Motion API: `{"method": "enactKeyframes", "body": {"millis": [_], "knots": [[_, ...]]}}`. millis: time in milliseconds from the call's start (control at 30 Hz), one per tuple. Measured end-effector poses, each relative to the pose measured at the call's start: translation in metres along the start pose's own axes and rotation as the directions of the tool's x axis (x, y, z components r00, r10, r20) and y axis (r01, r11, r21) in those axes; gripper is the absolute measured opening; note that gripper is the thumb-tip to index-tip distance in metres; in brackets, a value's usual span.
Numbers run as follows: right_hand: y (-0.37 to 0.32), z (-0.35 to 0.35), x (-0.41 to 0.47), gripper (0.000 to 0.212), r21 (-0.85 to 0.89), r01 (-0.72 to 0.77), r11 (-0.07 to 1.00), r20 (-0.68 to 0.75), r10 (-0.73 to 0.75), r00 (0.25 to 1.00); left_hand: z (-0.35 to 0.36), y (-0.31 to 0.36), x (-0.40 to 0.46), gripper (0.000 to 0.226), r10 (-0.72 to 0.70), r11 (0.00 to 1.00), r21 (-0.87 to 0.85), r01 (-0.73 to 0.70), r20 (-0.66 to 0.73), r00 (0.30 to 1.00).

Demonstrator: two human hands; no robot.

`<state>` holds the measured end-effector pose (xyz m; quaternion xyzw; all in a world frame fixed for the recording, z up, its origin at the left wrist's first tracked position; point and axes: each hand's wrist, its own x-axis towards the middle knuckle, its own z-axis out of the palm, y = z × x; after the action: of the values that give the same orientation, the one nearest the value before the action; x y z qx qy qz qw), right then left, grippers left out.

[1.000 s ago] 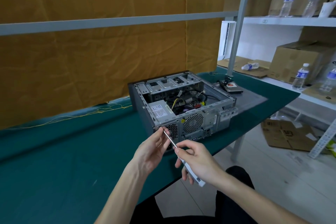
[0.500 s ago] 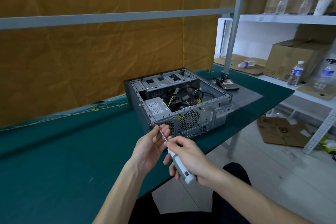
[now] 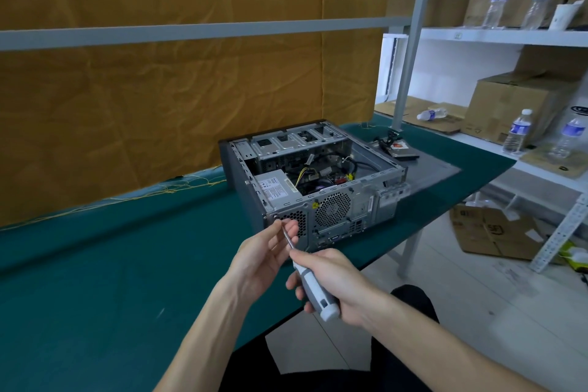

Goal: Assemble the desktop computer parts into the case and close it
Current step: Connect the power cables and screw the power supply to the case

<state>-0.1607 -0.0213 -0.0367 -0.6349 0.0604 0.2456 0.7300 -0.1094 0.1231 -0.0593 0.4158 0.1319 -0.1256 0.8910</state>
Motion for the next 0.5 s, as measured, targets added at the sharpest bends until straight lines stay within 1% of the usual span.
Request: {"method": "enactKeyframes", "body": {"millis": [67, 167, 267, 333, 400, 500], "knots": [[-0.0007, -0.0011, -0.0002, 0.035, 0.010, -0.048, 0.999, 0.039, 0.048, 0.998, -0.0042, 0.0017, -0.0014, 0.026, -0.005, 1.000, -0.007, 0.005, 0.020, 1.000], [0.0011, 0.0011, -0.0017, 0.036, 0.083, -0.096, 0.992, 0.007, 0.096, 0.995, -0.0024, 0.0017, -0.0007, 0.021, 0.024, 0.999, 0.027, -0.023, -0.043, 0.999], [0.0035, 0.0012, -0.0005, 0.039, 0.064, -0.044, 0.997, -0.063, 0.048, 0.997, 0.0035, 0.0002, -0.0008, 0.019, 0.040, 0.998, 0.052, -0.035, -0.092, 0.995], [0.0043, 0.0000, 0.0005, 0.032, 0.053, -0.006, 0.999, -0.074, 0.010, 0.997, 0.0053, -0.0023, -0.0005, 0.021, 0.063, 0.997, 0.053, -0.058, -0.110, 0.992], [0.0041, 0.0002, -0.0010, 0.030, 0.066, -0.013, 0.998, -0.048, 0.017, 0.999, 0.0048, -0.0035, -0.0017, 0.025, 0.059, 0.997, 0.054, -0.055, -0.086, 0.995], [0.0042, -0.0010, -0.0040, 0.035, 0.143, -0.065, 0.988, 0.015, 0.064, 0.998, 0.0024, 0.0003, -0.0057, 0.028, -0.046, 0.999, 0.023, 0.045, 0.038, 0.998]]}}
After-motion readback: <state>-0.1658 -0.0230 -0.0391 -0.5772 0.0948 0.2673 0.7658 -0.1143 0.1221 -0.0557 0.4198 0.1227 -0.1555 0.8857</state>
